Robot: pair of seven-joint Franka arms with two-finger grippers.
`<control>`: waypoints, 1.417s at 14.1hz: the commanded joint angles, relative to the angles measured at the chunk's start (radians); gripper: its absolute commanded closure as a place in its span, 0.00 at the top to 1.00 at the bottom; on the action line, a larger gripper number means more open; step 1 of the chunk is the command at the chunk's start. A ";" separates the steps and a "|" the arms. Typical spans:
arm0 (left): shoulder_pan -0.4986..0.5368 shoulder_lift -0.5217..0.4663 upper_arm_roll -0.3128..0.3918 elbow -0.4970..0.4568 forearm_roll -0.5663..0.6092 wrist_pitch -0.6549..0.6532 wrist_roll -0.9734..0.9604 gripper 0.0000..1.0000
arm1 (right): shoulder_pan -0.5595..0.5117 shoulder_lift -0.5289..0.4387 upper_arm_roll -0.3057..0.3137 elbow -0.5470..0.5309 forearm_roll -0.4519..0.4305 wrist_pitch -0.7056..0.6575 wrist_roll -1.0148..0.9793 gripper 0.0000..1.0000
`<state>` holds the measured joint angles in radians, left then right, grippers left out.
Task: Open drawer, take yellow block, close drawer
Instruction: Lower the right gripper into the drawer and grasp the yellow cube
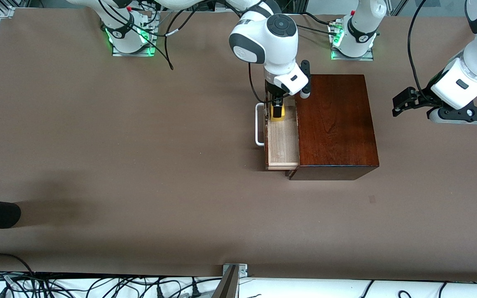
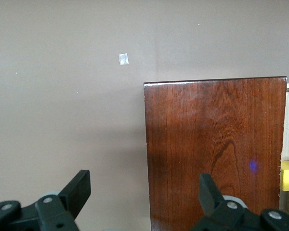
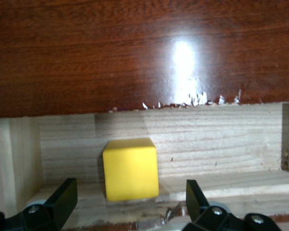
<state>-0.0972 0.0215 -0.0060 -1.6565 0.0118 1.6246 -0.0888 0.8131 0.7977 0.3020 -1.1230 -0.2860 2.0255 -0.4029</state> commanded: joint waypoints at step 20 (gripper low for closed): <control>-0.015 -0.020 0.000 -0.016 -0.010 -0.002 0.023 1.00 | 0.024 0.048 -0.009 0.095 -0.050 -0.078 0.057 0.00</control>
<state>-0.1090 0.0215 -0.0082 -1.6566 0.0118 1.6242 -0.0872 0.8297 0.8713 0.2906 -1.0914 -0.3303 2.0525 -0.3945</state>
